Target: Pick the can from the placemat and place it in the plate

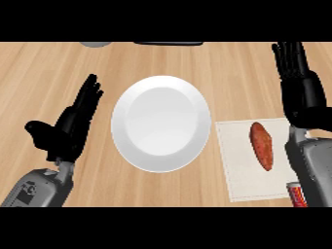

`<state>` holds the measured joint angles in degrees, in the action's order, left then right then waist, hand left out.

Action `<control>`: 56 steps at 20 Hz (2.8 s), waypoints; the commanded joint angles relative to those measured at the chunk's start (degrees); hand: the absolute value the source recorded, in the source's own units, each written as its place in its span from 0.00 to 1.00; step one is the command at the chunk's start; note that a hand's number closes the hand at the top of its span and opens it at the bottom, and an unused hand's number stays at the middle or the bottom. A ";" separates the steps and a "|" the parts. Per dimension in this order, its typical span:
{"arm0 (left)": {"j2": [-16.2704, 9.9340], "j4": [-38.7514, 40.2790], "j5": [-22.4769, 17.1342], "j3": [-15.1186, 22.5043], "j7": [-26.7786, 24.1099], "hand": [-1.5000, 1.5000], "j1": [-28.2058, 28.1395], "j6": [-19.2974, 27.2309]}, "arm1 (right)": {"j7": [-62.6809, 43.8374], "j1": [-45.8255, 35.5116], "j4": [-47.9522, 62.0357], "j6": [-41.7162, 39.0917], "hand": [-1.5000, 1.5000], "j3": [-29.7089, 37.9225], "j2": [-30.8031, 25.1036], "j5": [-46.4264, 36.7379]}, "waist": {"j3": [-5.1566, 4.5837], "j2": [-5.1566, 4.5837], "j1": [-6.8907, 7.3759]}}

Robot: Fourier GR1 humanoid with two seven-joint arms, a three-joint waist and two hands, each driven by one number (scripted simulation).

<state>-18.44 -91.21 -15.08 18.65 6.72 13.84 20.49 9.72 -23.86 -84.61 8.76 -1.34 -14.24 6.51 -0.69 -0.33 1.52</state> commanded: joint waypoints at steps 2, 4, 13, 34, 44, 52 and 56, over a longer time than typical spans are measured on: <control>-2.79 0.25 -0.26 -2.43 -1.40 0.50 -3.74 -1.13 | 17.32 8.63 -9.03 -6.02 1.00 -6.99 -0.34 -4.72 | 0.76 0.81 -2.04; -4.82 2.04 1.45 -2.74 -1.58 0.50 -4.85 -0.66 | 25.42 8.72 -14.37 -7.07 1.00 -11.66 -1.42 -9.56 | 0.86 1.92 -2.65; -6.21 4.83 0.10 -4.39 -4.58 0.50 -10.61 -2.23 | 58.69 16.23 -27.12 3.61 0.00 -7.31 0.60 -14.65 | 1.60 1.32 -5.09; -6.55 6.83 -1.64 -7.09 -12.74 0.50 -16.68 -5.36 | 75.47 44.90 -23.11 11.84 0.00 14.40 9.80 -15.63 | 1.53 1.24 -7.04; -7.91 7.70 -2.94 -7.64 -13.27 0.50 -15.85 -9.25 | 75.49 46.75 -16.54 14.91 0.00 18.42 14.12 -18.46 | 1.38 1.37 -5.04; -7.52 10.28 -2.37 -8.35 -15.71 0.50 -14.95 -9.85 | 75.48 44.60 -11.95 18.82 0.00 22.35 14.12 -20.83 | 1.17 1.03 -4.05; -6.77 10.51 -1.07 -7.05 -15.79 0.50 -14.48 -9.60 | 75.48 43.31 -9.82 20.83 0.00 22.30 14.24 -21.56 | 1.15 0.99 -3.49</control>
<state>-25.54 -81.18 -17.04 11.02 -8.37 -0.67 10.93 71.08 20.62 -97.35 24.86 19.59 0.01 -14.75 0.52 0.66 -2.43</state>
